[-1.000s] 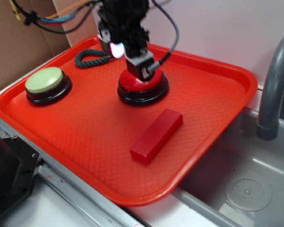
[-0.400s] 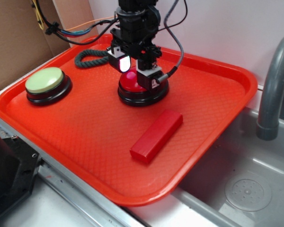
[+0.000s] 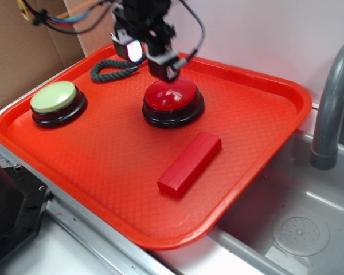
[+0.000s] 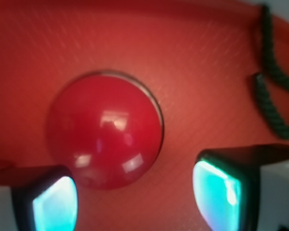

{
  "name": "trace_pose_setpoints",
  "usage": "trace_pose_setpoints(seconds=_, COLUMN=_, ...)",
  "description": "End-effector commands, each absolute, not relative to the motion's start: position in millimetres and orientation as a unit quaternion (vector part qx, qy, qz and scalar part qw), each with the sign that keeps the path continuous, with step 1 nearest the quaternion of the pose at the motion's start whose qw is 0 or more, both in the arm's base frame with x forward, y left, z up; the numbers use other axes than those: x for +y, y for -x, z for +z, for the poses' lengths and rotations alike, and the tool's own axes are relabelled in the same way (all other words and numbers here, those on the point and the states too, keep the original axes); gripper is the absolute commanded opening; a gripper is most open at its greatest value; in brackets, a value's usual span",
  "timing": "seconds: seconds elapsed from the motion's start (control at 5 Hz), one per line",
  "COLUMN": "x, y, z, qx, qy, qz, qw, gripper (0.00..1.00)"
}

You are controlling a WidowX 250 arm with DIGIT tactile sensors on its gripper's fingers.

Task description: Push the red button.

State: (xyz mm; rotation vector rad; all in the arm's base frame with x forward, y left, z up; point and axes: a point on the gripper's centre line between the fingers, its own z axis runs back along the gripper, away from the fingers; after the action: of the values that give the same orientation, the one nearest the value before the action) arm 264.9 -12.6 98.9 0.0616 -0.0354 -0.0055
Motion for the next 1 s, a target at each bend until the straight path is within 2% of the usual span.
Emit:
trace_pose_setpoints(seconds=0.0, x=-7, y=-260, z=127, qx=-0.029, qy=-0.004, qz=-0.006, qw=1.0, gripper=1.0)
trace_pose_setpoints(seconds=0.4, x=-2, y=-252, z=135, qx=-0.035, qy=-0.031, qz=0.005, qw=0.999, gripper=1.0)
trace_pose_setpoints(seconds=0.8, x=2, y=-249, z=140, qx=-0.026, qy=-0.032, qz=0.01, qw=0.999, gripper=1.0)
